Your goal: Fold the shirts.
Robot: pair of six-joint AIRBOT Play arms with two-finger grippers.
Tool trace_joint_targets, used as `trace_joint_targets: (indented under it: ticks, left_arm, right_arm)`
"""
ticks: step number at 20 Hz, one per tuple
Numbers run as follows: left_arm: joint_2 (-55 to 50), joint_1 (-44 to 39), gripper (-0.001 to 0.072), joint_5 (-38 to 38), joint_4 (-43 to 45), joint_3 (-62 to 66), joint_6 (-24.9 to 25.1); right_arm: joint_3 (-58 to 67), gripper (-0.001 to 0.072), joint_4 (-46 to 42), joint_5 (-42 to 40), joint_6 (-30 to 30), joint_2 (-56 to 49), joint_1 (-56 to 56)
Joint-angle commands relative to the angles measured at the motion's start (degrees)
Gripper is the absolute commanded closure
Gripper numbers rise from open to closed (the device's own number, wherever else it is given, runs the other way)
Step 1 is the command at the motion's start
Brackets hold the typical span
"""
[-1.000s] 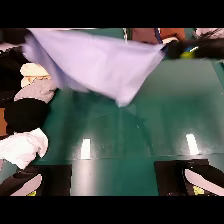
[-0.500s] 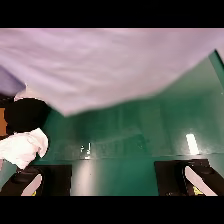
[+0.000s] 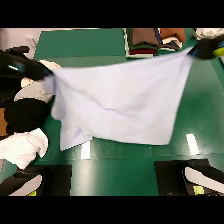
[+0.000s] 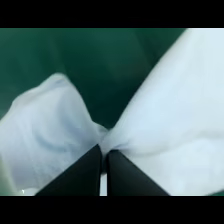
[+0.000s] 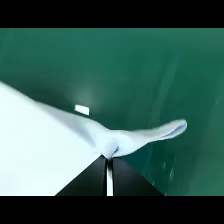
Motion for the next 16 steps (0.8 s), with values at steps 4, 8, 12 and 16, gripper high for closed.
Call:
trace_joint_targets:
  ticks: [4, 8, 12, 16]
  left_arm:
    - [-17.4, -0.4, 0.028, 16.7, 0.3, -3.3, 1.0]
    - [-17.4, 7.2, 0.0149, 6.9, 0.5, 5.8, -1.8]
    - [-15.4, 17.2, 0.0149, -4.0, 0.3, 0.0, -2.8]
    - [-12.1, 18.5, 0.015, -0.3, 0.2, -15.7, -3.0]
  right_arm:
    - [-8.5, 0.0694, -2.0, -10.9, 1.9, -12.9, 1.2]
    - [-8.5, 0.0344, -0.3, -12.4, 1.8, -10.7, -0.4]
    - [-15.7, 0.0344, 5.5, -9.9, -1.2, -2.3, -3.3]
    - [-25.6, 0.0344, 7.3, -10.1, -1.7, 5.1, -2.9]
